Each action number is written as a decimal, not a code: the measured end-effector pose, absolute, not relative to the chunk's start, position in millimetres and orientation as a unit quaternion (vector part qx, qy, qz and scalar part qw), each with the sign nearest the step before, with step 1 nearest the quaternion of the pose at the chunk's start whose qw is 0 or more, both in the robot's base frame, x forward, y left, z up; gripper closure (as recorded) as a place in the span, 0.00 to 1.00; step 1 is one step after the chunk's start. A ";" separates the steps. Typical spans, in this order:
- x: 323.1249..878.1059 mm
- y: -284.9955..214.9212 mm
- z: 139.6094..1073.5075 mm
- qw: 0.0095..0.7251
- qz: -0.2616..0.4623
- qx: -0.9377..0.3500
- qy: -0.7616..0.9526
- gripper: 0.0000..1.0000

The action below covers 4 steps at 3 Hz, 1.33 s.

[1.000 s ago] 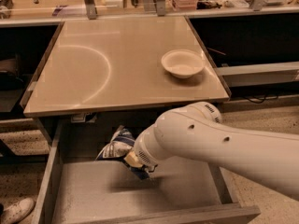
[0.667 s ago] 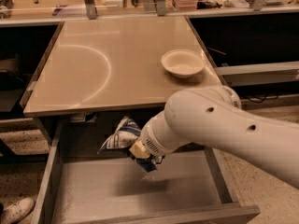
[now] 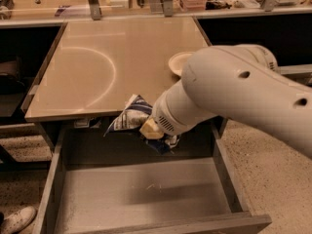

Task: Pick blue chip bag from top drawer and place on counter

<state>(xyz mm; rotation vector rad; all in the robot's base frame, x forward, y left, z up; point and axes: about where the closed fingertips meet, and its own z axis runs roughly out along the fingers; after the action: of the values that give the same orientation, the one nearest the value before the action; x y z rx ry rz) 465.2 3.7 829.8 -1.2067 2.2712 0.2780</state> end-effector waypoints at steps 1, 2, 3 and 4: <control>482.6 6.9 860.0 0.294 0.094 -0.462 0.831 1.00; 511.3 25.6 874.6 0.308 0.108 -0.480 0.814 1.00; 546.1 53.2 875.6 0.307 0.128 -0.500 0.799 1.00; 578.3 91.6 873.9 0.299 0.142 -0.529 0.781 1.00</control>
Offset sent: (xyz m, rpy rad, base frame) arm 0.0864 0.0450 0.0567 0.0738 -0.0938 0.1376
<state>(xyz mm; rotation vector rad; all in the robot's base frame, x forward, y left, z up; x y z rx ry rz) 578.3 91.6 873.9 -1.4062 2.0752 0.3784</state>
